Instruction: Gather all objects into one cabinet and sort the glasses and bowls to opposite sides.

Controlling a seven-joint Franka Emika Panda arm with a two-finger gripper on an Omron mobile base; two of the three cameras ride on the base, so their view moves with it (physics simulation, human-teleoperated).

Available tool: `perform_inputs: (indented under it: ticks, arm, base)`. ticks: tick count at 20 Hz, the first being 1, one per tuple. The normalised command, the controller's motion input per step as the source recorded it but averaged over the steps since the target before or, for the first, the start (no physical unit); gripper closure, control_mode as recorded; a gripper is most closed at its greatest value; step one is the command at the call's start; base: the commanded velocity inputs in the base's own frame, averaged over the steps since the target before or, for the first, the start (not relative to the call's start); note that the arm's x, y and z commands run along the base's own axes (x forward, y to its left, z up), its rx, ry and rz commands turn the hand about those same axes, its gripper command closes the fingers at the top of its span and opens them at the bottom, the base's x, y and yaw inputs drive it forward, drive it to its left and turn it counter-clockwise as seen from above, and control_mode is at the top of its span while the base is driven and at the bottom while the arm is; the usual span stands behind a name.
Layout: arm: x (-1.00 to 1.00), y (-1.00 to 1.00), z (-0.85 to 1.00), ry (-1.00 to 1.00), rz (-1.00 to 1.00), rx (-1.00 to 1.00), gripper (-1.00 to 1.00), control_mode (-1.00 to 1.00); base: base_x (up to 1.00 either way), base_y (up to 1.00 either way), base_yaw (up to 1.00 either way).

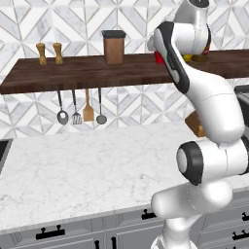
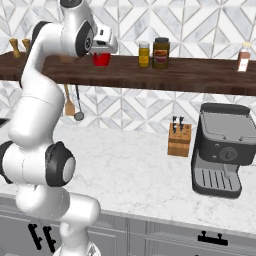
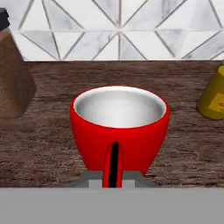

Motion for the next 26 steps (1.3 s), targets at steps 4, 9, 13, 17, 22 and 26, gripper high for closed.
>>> perform_inputs:
  ticks: [4, 9, 13, 17, 22, 26]
  arm:
    - [-1.00, 0.00, -0.52, 0.10, 0.05, 0.00, 1.00, -1.00]
    - [-1.00, 0.00, -0.62, 0.06, 0.06, 0.00, 1.00, -1.00]
    - [-1.00, 0.00, -0.70, -0.05, 0.07, 0.00, 1.00, -1.00]
    - [-1.00, 0.00, -0.38, -0.04, 0.07, 0.00, 1.00, -1.00]
    - [-1.00, 0.00, -0.01, 0.00, 0.05, 0.00, 1.00, -1.00]
    - [-0.81, 0.03, -0.14, 0.01, 0.01, 0.00, 1.00, -1.00]
  base:
    - [0.00, 0.00, 0.00]
    - [0.00, 0.00, 0.00]
    - [0.00, 0.00, 0.00]
    - [0.00, 0.00, 0.00]
    - [0.00, 0.00, 0.00]
    - [0.00, 0.00, 0.00]
